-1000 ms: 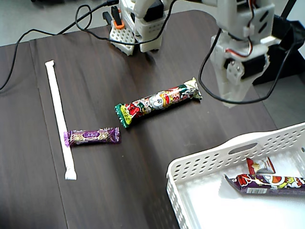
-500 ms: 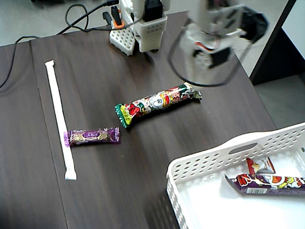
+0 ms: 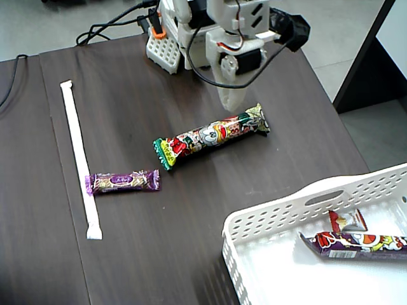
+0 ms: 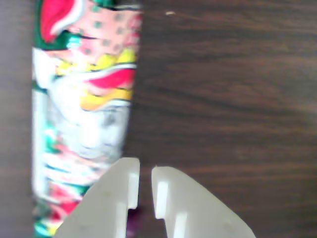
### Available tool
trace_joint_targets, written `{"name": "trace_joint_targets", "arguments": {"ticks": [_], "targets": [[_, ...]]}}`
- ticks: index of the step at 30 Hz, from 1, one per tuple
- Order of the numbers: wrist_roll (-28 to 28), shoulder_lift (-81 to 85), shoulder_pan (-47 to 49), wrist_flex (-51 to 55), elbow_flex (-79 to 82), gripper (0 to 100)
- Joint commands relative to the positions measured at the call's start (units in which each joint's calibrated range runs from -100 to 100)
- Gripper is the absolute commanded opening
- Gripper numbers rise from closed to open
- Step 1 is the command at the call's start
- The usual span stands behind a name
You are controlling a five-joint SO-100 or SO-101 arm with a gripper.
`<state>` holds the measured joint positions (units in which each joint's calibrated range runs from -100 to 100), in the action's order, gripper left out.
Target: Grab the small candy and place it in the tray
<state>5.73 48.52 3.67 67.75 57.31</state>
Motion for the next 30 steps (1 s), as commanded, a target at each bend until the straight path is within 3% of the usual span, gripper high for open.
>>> {"name": "trace_joint_targets", "arguments": {"ticks": [1, 12, 23, 30], "targets": [[0.1, 8.3, 0.2, -0.5, 5.1, 1], [-0.3, 23.7, 0.0, -1.0, 17.5, 1], [-0.3, 50.8, 0.3, 0.7, 31.0, 1], [-0.3, 50.9, 0.3, 1.7, 32.2, 1]]}}
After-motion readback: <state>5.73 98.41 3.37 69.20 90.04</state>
